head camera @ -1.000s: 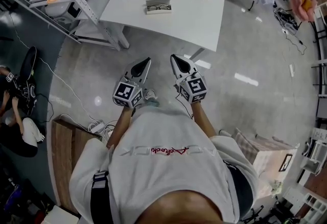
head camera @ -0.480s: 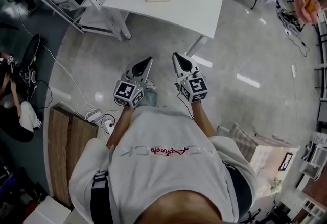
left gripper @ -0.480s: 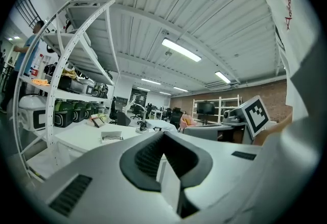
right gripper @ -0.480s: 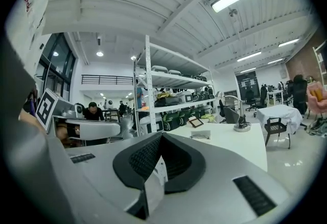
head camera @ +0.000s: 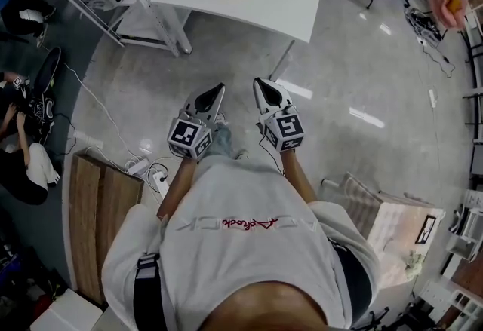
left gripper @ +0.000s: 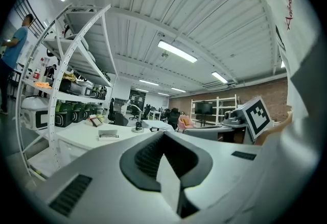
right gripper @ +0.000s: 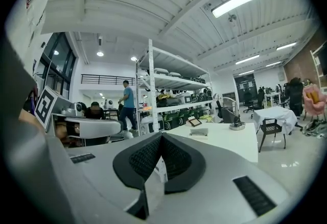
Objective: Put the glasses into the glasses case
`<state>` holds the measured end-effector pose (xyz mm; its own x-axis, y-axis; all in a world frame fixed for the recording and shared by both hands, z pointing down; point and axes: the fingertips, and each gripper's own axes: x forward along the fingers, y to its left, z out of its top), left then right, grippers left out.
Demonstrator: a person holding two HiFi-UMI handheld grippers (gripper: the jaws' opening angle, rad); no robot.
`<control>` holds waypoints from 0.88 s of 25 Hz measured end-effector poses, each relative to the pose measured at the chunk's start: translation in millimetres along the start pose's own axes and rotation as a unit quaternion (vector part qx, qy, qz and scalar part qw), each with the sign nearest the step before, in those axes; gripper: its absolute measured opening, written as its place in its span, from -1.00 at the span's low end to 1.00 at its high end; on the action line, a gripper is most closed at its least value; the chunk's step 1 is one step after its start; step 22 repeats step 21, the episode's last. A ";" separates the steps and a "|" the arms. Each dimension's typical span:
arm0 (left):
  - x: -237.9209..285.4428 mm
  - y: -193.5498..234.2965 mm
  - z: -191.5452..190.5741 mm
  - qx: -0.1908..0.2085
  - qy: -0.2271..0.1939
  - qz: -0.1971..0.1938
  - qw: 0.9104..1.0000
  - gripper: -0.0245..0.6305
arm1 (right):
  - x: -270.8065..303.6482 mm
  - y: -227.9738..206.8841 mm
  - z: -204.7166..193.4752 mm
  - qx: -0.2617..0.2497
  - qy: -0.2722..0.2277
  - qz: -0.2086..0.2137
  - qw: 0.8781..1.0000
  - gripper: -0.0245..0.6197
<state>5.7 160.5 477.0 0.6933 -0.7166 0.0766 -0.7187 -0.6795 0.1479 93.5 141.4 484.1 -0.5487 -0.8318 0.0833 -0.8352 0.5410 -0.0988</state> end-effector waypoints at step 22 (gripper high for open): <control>-35.9 -26.9 -12.2 -0.004 -0.006 0.021 1.000 -0.90 | -37.6 26.7 -20.7 -0.004 0.010 0.016 1.000 -0.88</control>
